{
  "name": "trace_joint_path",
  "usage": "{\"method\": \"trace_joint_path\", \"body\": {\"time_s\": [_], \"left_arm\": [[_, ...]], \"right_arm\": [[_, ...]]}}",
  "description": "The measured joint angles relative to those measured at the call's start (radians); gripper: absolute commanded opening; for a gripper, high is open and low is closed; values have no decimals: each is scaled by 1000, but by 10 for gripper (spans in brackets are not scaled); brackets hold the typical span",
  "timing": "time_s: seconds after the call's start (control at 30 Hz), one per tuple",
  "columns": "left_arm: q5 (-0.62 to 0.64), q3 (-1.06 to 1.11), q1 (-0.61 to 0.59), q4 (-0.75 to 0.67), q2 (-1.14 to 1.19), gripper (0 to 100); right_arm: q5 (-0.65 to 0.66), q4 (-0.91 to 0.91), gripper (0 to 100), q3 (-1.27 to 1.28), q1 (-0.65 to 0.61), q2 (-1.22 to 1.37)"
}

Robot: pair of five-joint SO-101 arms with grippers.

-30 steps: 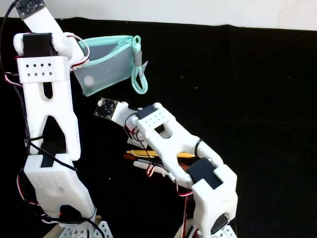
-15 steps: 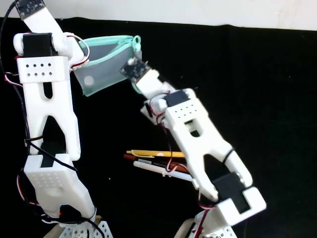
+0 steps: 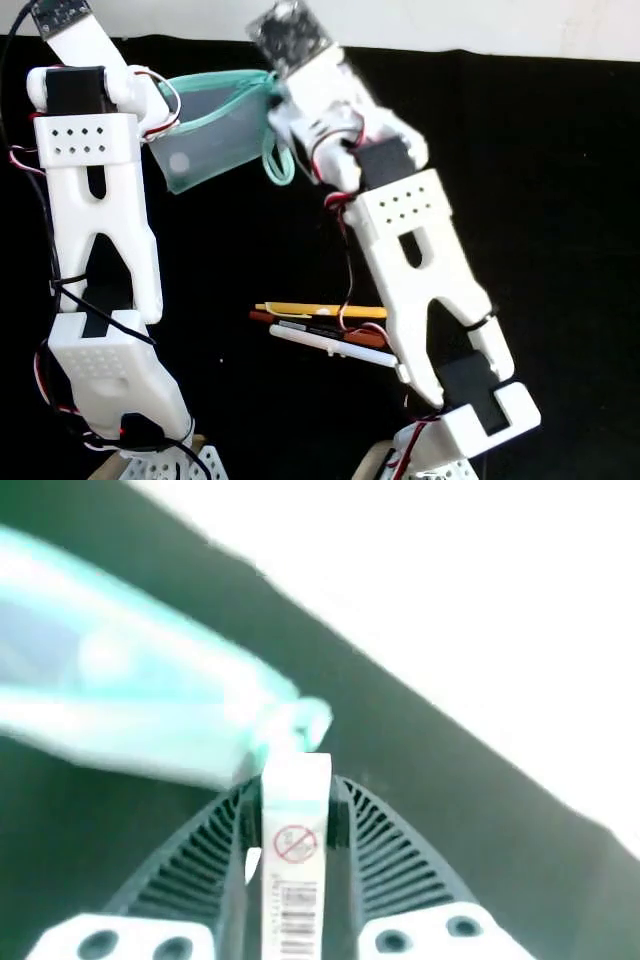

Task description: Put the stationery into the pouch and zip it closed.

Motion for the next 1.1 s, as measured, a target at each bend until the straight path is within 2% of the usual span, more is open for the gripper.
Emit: {"method": "trace_joint_path", "body": {"time_s": [0.33,0.8,1.1], "left_arm": [[0,0,0,0,0,7],[0,0,-3,0,0,7],[0,0,-25,-2,0,7]], "right_arm": [[-3,-17,6,-373,-112,178],[-5,-17,6,-505,-203,305],[-173,-17,6,-506,-187,384]]}}
